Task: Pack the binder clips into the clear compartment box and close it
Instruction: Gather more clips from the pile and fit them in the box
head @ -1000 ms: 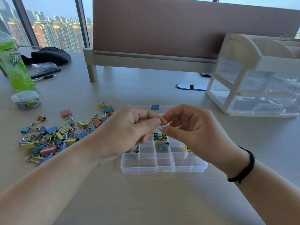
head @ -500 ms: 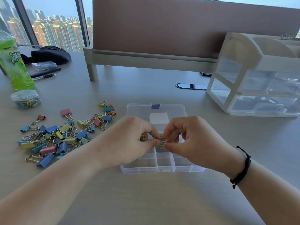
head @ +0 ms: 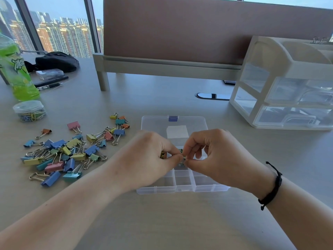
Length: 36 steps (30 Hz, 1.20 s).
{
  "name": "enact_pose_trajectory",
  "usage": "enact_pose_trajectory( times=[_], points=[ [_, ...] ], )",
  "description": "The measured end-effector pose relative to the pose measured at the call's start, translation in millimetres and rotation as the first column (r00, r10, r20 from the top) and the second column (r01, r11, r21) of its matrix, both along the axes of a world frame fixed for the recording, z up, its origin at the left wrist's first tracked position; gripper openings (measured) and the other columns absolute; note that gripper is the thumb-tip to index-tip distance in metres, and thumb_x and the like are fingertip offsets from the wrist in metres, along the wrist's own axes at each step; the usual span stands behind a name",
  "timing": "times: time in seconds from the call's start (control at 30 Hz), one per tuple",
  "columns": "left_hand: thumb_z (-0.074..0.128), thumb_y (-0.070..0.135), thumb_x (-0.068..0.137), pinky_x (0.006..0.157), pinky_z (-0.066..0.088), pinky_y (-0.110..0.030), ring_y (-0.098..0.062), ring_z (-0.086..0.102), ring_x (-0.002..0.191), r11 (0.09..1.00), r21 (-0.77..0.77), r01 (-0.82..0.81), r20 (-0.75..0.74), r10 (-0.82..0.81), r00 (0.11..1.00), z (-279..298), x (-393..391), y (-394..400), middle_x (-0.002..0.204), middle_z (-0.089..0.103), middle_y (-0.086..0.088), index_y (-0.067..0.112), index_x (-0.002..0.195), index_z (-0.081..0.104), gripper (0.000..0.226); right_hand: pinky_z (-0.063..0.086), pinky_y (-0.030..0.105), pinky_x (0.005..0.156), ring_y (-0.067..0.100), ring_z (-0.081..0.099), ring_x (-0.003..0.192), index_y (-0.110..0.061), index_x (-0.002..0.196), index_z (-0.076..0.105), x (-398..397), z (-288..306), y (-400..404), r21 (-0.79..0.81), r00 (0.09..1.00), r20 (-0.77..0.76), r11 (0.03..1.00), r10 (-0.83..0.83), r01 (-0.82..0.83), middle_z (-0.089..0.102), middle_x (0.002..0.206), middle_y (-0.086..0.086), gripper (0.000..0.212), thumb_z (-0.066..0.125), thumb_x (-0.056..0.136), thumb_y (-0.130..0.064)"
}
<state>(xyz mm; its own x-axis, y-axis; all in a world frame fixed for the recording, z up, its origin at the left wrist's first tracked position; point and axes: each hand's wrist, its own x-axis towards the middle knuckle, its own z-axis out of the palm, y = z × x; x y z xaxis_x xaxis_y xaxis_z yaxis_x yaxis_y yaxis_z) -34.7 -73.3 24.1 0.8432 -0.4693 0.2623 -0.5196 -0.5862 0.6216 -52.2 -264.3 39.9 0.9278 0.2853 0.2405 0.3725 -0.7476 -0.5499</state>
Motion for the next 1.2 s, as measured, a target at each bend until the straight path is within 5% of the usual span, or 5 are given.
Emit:
enact_pose_trajectory(
  times=[0.3,0.5,0.73,0.93,1.2],
  points=[
    [0.066,0.035,0.092,0.056,0.048,-0.035,-0.018,0.056,0.054,0.999,0.005,-0.031,0.027,0.031,0.999,-5.5,-1.1,-3.9,0.063,0.066,-0.003,0.033,0.095,0.079,0.013,0.039,0.008,0.054,0.002,0.053,0.059,-0.027,0.073,0.068,0.1,-2.0,0.8,0.017,1.000,0.006,1.000,0.009,-0.009,0.064,0.064,-0.014,0.015,0.075,0.072,-0.013],
    [0.067,0.032,0.092,0.048,0.037,-0.025,-0.007,0.043,0.050,0.992,-0.125,-0.036,-0.078,0.026,0.997,-0.2,-0.5,-5.3,0.065,0.066,-0.010,0.033,0.090,0.079,0.013,0.041,0.011,0.052,0.003,0.051,0.057,-0.026,0.074,0.065,-0.5,-0.1,0.4,0.048,1.000,0.014,0.999,0.004,-0.004,0.065,0.068,-0.015,0.015,0.075,0.072,-0.016],
    [0.065,0.045,0.090,0.063,0.056,-0.036,-0.018,0.063,0.059,0.999,0.041,-0.027,-0.062,0.030,0.998,-1.0,3.4,1.2,0.076,0.073,-0.003,0.041,0.096,0.076,0.014,0.040,0.010,0.053,0.002,0.053,0.057,-0.028,0.072,0.063,-0.6,-1.5,1.1,0.028,1.000,-0.001,1.000,0.015,-0.015,0.067,0.068,-0.014,0.019,0.074,0.072,-0.013],
    [0.063,0.046,0.091,0.046,0.030,-0.022,-0.007,0.044,0.044,0.983,0.183,-0.030,0.026,0.026,0.999,2.3,0.0,1.3,0.048,0.052,0.008,0.039,0.095,0.077,0.016,0.039,0.008,0.053,0.001,0.054,0.059,-0.027,0.073,0.064,0.3,-3.2,0.8,0.002,1.000,-0.007,1.000,0.010,-0.010,0.069,0.067,-0.014,0.017,0.078,0.074,-0.016],
    [0.066,0.046,0.088,0.046,0.033,-0.023,-0.007,0.046,0.047,0.977,0.183,-0.108,0.066,0.098,0.993,-1.0,1.0,-1.3,0.050,0.053,0.006,0.035,0.091,0.077,0.015,0.039,0.011,0.053,0.001,0.050,0.057,-0.028,0.072,0.069,0.5,-1.4,-1.6,-0.059,1.000,0.012,0.998,0.000,0.000,0.061,0.066,-0.004,0.012,0.073,0.075,-0.018]
  ],
)
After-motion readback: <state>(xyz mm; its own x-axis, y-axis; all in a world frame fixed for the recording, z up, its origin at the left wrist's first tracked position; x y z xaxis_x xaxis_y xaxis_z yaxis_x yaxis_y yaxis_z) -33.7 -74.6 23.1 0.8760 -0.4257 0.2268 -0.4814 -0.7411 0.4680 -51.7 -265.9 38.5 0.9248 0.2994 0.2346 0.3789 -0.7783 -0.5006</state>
